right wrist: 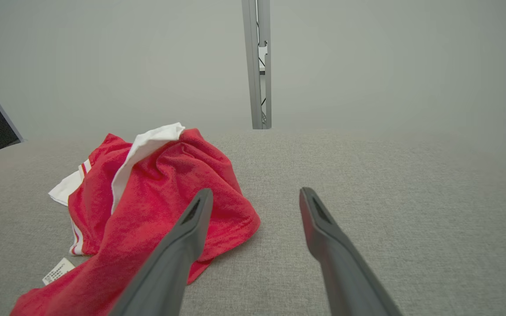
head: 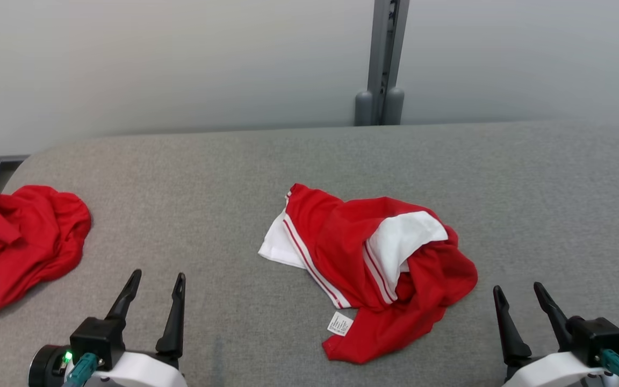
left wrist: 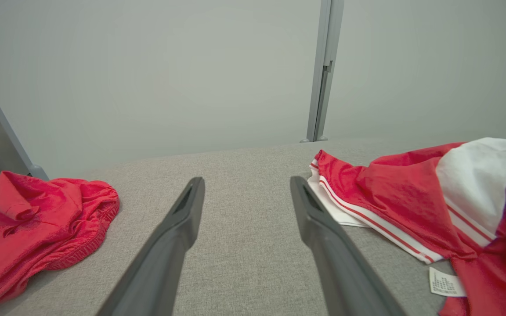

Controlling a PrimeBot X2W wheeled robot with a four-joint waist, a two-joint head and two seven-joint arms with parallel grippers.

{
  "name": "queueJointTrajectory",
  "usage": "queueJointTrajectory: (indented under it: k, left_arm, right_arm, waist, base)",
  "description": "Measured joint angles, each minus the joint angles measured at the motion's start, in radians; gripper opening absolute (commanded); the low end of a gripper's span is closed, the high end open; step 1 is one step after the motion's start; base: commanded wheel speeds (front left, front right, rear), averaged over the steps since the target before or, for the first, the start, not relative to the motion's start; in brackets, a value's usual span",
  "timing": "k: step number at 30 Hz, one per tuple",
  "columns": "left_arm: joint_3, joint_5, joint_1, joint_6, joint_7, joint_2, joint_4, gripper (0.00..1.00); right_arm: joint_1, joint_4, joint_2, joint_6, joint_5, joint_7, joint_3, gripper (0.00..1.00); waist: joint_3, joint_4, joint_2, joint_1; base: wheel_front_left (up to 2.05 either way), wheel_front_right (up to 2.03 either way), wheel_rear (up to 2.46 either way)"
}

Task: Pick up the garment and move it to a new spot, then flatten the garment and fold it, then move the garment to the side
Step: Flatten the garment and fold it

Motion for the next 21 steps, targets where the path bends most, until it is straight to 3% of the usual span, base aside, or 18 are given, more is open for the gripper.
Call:
queueJointTrajectory:
  k: [13,14,15,17,21]
  left_arm:
    - [-0.025,0.016,-0.111,-0.023,-0.025,-0.017,-0.004,1.0]
    - [-0.026,0.016,-0.118,-0.024,-0.026,-0.019,-0.001,1.0]
    - [-0.025,0.016,-0.123,-0.024,-0.03,-0.02,0.001,1.0]
    - [-0.025,0.015,-0.126,-0.025,-0.035,-0.023,0.009,1.0]
    - [-0.023,0.015,-0.137,-0.025,-0.045,-0.027,0.021,1.0]
  right_arm:
    - [-0.234,0.379,0.001,0.0,0.062,-0.043,0.053,1.0]
    - [-0.248,0.402,0.001,0.0,0.07,-0.044,0.061,0.74]
    - [-0.26,0.42,0.001,0.0,0.075,-0.046,0.066,0.4]
    - [-0.276,0.445,0.002,0.0,0.083,-0.052,0.069,0.0]
    - [-0.288,0.45,-0.014,0.0,0.087,-0.055,0.048,0.0]
  waist:
    - [0.138,0.068,0.0,0.0]
    - [0.146,0.074,0.0,0.0]
    - [0.154,0.078,0.0,0.0]
    - [0.166,0.085,0.0,0.0]
    - [0.176,0.089,0.0,0.0]
  base:
    - [0.0,0.0,0.0]
    - [0.0,0.0,0.0]
    - [0.0,0.0,0.0]
    - [0.0,0.0,0.0]
    - [0.0,0.0,0.0]
